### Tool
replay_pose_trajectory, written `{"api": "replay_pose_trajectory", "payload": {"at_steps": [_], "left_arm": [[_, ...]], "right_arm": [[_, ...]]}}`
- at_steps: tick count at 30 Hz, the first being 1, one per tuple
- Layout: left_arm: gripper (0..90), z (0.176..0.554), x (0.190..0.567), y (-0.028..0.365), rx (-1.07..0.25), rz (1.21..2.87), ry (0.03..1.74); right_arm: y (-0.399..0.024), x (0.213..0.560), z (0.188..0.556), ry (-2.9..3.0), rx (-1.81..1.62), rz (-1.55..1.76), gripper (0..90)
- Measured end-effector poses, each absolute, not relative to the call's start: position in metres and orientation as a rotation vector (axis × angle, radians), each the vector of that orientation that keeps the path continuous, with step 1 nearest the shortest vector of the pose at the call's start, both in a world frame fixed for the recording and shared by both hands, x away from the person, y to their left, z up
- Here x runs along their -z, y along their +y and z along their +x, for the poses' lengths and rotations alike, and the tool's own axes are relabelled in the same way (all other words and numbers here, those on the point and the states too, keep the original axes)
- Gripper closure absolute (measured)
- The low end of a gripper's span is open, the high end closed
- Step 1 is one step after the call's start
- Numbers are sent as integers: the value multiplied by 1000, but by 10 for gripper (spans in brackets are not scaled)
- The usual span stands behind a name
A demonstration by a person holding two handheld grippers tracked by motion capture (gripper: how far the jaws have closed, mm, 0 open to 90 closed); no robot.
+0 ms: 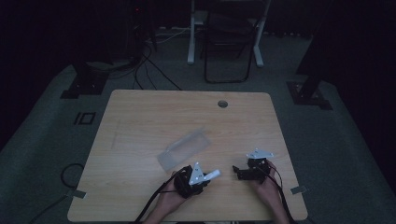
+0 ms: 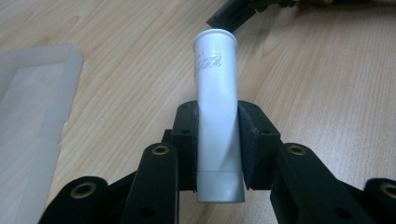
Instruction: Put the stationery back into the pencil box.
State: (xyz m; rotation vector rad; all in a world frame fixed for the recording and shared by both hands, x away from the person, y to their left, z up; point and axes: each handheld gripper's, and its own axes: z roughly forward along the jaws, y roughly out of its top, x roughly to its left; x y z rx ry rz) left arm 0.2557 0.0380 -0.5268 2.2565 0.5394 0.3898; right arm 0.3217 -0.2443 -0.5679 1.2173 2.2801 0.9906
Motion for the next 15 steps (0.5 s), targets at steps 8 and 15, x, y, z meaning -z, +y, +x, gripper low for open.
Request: {"api": "replay_pose_trajectory", "payload": {"at_steps": [8, 15], "left_arm": [[708, 258, 519, 39, -404, 2250, 525], [708, 261, 512, 39, -412, 2234, 514]], "right_arm": [[-244, 568, 322, 2280, -991, 1217, 117], [-244, 568, 322, 2280, -990, 1217, 117]]}}
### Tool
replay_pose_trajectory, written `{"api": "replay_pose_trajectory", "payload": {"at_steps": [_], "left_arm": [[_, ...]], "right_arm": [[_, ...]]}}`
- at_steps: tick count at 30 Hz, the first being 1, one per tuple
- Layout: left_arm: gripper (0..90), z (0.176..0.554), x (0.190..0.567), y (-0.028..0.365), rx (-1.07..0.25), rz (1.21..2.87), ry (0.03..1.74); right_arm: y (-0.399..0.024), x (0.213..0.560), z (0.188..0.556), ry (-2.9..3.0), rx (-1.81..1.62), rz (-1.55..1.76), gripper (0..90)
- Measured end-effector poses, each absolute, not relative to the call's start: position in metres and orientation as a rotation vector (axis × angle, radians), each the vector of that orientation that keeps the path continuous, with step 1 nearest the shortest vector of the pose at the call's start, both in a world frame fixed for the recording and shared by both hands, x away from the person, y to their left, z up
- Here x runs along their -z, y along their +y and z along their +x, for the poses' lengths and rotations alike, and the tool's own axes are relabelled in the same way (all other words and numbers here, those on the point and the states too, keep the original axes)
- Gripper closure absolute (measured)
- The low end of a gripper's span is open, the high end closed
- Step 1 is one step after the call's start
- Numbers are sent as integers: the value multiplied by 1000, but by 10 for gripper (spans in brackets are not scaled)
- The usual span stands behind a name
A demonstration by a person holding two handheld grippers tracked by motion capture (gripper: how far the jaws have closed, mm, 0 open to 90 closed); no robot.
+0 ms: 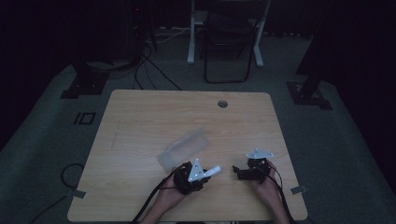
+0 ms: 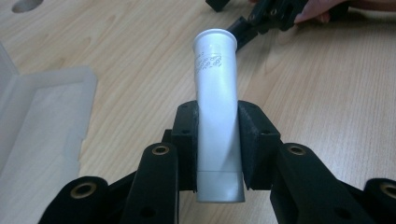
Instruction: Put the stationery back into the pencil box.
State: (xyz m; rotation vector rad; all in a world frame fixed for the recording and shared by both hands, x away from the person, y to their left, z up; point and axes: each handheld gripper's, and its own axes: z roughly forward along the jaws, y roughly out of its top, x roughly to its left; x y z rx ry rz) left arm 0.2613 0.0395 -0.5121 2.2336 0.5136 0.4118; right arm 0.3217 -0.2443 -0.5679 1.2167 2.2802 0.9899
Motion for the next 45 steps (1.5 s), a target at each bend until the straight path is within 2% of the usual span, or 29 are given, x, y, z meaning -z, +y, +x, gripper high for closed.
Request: {"api": "replay_pose_trajectory", "payload": {"at_steps": [45], "left_arm": [[708, 282, 490, 57, -486, 2194, 513]], "right_arm": [[-244, 568, 322, 2280, -990, 1217, 116]]}}
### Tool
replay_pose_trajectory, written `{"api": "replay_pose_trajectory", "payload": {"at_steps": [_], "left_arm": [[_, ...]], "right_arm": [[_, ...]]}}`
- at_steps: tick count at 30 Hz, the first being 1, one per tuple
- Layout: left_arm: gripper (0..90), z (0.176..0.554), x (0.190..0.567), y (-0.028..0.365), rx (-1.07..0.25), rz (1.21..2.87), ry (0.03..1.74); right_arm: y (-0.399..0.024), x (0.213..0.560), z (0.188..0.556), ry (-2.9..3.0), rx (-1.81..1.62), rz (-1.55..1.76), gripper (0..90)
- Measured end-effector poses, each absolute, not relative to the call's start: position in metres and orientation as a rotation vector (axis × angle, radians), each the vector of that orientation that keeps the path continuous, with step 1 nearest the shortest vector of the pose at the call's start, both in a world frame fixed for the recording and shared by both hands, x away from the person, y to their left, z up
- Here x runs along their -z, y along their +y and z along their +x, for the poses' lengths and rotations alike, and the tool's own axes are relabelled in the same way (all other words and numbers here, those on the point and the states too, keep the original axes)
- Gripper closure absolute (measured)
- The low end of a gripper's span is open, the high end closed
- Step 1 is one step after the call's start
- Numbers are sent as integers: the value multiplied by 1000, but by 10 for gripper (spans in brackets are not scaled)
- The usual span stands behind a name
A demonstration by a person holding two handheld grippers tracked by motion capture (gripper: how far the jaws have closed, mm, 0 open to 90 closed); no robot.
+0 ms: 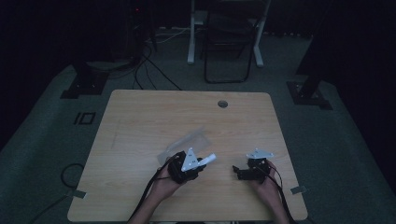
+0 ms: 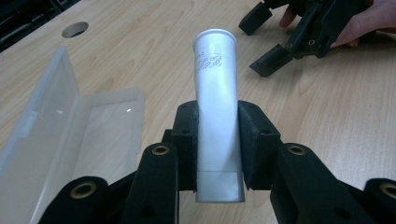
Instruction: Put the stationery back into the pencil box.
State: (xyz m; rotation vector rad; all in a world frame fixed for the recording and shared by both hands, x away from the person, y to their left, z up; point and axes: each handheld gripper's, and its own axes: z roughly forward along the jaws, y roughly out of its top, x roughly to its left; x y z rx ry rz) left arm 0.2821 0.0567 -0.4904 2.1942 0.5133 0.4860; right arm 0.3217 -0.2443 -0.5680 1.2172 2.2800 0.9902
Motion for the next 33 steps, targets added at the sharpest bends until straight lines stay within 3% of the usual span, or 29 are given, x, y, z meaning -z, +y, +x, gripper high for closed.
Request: {"api": "replay_pose_trajectory", "payload": {"at_steps": [33], "left_arm": [[708, 295, 482, 71, -514, 2172, 543]], "right_arm": [[-244, 568, 322, 2280, -990, 1217, 116]]}}
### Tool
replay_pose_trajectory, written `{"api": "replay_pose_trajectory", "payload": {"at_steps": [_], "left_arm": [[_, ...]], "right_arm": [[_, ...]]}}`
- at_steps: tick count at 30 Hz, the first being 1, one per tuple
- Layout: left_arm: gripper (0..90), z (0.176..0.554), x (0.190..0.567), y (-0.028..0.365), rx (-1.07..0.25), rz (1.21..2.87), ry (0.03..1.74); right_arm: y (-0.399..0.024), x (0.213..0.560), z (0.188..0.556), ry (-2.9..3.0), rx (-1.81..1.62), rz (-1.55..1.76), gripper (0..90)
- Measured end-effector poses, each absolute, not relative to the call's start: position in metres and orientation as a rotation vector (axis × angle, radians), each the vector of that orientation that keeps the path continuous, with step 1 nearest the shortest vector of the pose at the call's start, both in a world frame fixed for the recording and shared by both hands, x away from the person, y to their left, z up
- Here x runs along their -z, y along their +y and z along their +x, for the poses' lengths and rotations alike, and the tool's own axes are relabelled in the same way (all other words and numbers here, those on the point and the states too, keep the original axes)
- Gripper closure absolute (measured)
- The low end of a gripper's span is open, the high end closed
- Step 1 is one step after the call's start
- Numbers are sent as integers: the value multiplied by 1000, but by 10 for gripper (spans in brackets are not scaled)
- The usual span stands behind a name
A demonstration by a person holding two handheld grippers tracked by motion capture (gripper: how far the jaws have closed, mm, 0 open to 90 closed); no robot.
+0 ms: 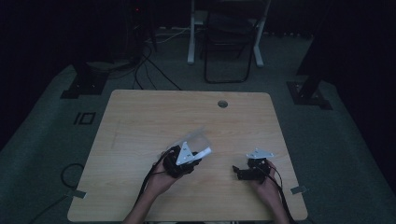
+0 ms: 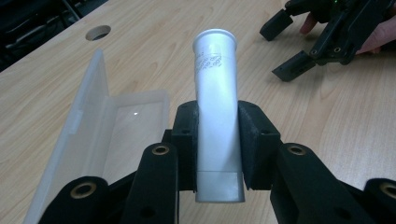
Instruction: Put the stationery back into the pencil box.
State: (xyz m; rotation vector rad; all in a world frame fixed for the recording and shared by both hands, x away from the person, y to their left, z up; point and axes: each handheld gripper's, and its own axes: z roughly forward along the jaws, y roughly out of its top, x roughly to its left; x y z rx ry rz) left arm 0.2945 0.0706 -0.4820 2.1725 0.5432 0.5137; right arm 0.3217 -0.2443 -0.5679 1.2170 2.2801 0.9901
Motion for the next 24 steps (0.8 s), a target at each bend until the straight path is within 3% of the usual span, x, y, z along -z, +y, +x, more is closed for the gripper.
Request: {"api": "replay_pose_trajectory", "payload": {"at_steps": [24], "left_arm": [[708, 307, 482, 83, -528, 2169, 594]], "right_arm": [[-244, 568, 322, 2279, -991, 1219, 116]]}}
